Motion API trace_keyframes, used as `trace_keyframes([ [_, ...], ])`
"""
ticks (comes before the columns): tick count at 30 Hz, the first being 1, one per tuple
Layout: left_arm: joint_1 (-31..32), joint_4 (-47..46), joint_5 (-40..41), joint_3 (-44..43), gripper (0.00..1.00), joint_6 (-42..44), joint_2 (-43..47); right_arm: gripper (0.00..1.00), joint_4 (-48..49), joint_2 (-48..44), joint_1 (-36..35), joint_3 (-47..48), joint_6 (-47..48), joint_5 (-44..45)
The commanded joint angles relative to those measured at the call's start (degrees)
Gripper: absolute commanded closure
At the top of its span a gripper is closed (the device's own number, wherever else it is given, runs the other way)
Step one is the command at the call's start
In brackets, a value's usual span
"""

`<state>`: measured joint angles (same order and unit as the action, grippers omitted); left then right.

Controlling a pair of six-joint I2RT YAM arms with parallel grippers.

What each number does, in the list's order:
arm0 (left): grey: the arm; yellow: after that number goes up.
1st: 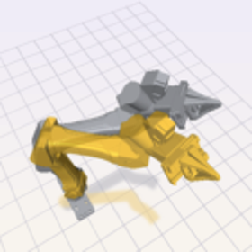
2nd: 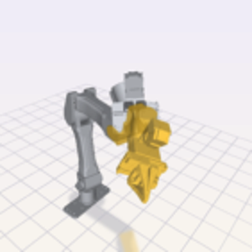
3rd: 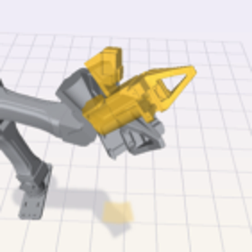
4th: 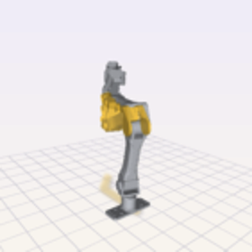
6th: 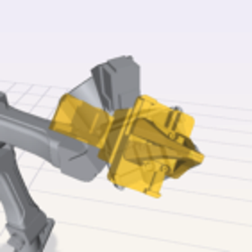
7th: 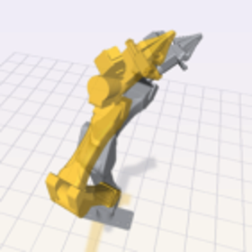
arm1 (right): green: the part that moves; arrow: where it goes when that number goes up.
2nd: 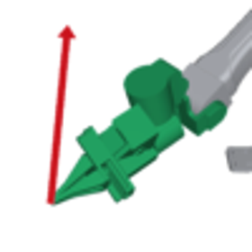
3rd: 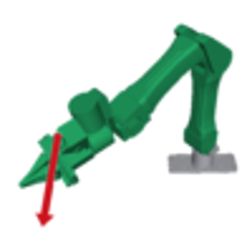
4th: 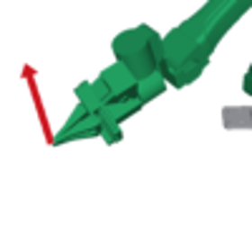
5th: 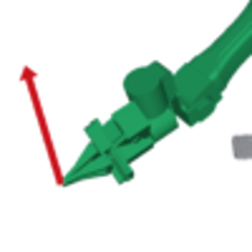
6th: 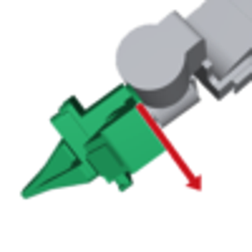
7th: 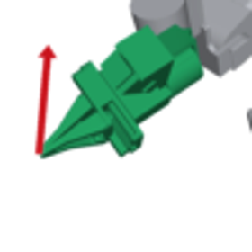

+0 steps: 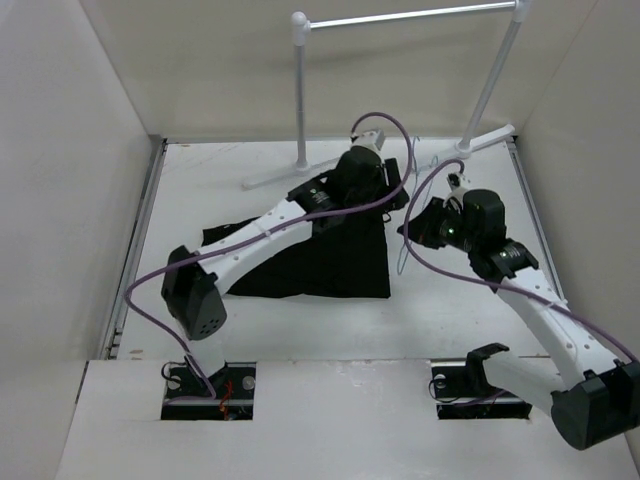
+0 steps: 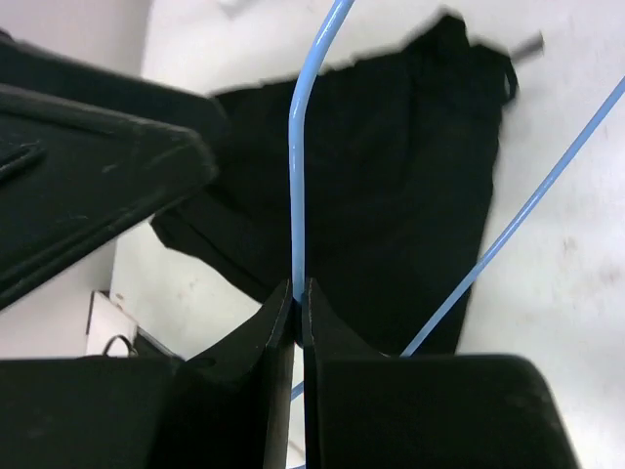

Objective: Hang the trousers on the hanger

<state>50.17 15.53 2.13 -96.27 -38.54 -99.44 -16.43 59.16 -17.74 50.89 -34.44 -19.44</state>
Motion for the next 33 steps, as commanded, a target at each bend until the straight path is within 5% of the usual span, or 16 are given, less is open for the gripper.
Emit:
trace_keyframes([
  [1, 2.69, -2.43, -1.69, -4.36, 0.48, 1.46, -1.01, 0.9, 1.58, -4.74, -0.76, -4.04, -1.86, 1.95],
  [6, 4.89, -2.7, -1.52, -5.33, 0.52, 1.28, -5.06, 0.9, -0.36, -9.58, -1.64, -8.79, -2.48, 3.18],
  [17, 6.47, -2.87, -0.99, -7.88, 0.81, 1.19, -10.07, 0.9, -5.72, -10.99, -4.8, -9.94, -1.86, 8.28],
  [21, 6.82, -2.87, 0.06, -6.48, 0.96, 1.1, -9.9, 0.9, -8.18, -11.52, -4.89, -10.02, -2.13, 9.24],
  [25, 7.0, -6.38, 2.6, -0.43, 1.0, -0.12, -7.27, 0.89, -11.6, -13.45, -4.89, -9.76, -2.39, 11.27],
  [33, 9.46, -19.74, 10.78, 13.21, 1.0, -6.72, -3.22, 0.56, -16.79, -18.11, -4.46, -10.03, -4.68, 11.8],
])
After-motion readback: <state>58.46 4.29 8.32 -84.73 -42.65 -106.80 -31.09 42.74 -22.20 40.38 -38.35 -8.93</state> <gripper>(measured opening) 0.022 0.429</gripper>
